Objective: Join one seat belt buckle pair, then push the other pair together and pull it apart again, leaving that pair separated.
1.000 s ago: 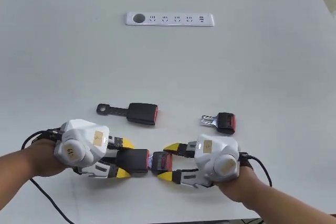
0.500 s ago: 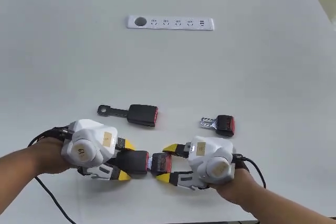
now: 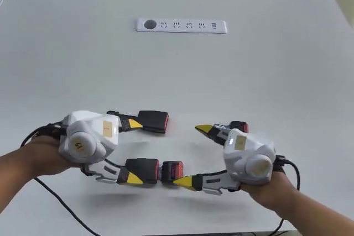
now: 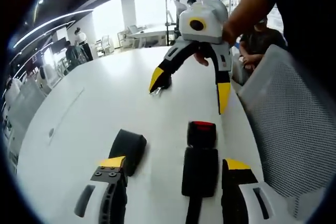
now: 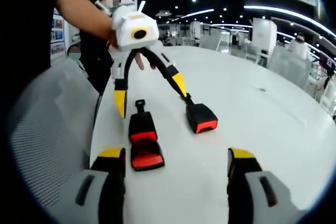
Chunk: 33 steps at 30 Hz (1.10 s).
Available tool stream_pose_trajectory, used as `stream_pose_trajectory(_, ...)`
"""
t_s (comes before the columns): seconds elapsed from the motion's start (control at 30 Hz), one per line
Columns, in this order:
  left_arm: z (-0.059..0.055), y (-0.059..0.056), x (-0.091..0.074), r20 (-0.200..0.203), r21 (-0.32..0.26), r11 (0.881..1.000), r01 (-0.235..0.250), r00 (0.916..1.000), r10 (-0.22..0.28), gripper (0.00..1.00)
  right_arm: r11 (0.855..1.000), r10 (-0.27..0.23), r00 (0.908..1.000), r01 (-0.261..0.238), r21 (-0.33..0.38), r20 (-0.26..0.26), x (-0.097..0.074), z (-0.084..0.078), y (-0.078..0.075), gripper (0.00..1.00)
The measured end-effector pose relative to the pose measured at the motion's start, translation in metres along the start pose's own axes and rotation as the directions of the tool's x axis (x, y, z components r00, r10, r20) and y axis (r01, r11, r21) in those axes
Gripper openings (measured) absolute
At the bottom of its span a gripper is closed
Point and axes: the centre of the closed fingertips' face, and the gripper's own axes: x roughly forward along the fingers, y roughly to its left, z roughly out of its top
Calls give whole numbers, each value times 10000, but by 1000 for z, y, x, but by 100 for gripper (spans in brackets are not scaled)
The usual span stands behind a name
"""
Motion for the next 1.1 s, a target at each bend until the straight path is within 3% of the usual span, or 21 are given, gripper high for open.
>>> stream_pose_trajectory(0.13,3,20,-1,-15,53,9998,-193,9998,193,76,9988,-346,9994,348,357,-69,-21,-9,-29,80)
stream_pose_trajectory(0.23,4,39,-1,-4,-135,9994,-312,9995,312,76,9973,-501,9977,524,508,-458,-31,-22,-47,81)
stream_pose_trajectory(0.33,7,52,2,20,-34,9995,-325,9995,325,75,9978,-440,9952,481,453,-880,-42,-37,-63,80)
stream_pose_trajectory(0.43,5,65,11,-206,-27,9997,-238,9995,237,75,9981,-262,9924,326,517,-1205,-47,-51,-77,78)
stream_pose_trajectory(0.63,1,71,30,-479,110,9997,201,9987,-196,73,9965,75,9853,67,829,-1704,-48,-74,-91,71)
stream_pose_trajectory(0.7,-8,72,39,-840,249,9988,412,9957,-389,71,9971,208,9822,-67,756,-1867,-47,-79,-92,71)
stream_pose_trajectory(0.8,-16,69,46,-1037,308,9966,758,9920,-723,66,9967,456,9759,-301,755,-2133,-44,-87,-92,69)
stream_pose_trajectory(1.0,-22,75,53,-1134,242,9967,773,9908,-741,63,9953,822,9703,-684,679,-2276,-41,-92,-92,60)
stream_pose_trajectory(1.07,-26,73,54,-1259,349,9946,975,9877,-924,60,9955,936,9635,-863,400,-2510,-41,-97,-91,56)
stream_pose_trajectory(1.1,-28,72,55,-1333,394,9939,1031,9863,-970,56,9960,894,9666,-856,259,-2403,-41,-95,-91,54)
